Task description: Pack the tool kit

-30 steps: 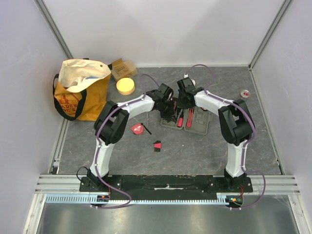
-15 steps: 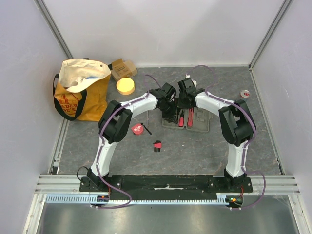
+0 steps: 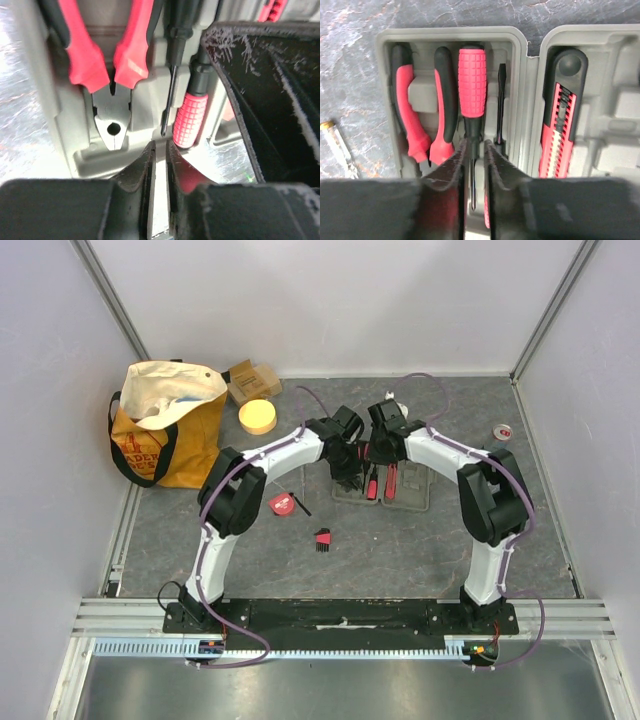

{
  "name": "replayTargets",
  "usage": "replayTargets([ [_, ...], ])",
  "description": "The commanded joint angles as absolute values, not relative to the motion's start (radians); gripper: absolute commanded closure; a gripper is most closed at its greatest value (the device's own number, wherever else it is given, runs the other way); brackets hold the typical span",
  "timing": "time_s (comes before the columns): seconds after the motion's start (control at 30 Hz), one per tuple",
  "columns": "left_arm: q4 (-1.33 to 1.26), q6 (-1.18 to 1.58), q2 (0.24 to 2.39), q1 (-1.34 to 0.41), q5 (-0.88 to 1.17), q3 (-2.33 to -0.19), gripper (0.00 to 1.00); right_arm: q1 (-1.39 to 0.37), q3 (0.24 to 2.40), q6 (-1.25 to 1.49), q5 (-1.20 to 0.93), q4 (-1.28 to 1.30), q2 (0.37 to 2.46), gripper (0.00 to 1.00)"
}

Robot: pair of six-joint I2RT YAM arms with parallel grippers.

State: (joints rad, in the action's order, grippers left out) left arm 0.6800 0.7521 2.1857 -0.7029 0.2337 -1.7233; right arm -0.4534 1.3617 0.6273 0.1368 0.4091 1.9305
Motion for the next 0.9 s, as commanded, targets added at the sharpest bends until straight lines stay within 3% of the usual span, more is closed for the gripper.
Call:
replayTargets([
  [0.0,0.693,0.758,2.019,-0.692,0.155,-1.735,0.78,-0.448,1.416,0.604,0.16,0.439,1.8,0.71],
  [0.1,0.684,0.749,1.924,-0.669,0.104,-1.675,0.75,-0.448,1.393,0.574,0.14,0.443,1.744,0.61],
  [0.4,0.62,0.723,1.643,-0.497,0.005,-1.355,0.59,-0.534,1.309,0.43,0.032,0.374,1.652,0.46],
  [0.87,0.568,0.733,1.454,-0.292,0.015,-1.051,0.56,-0.819,1.407,0.328,0.06,0.359,1.795,0.26],
])
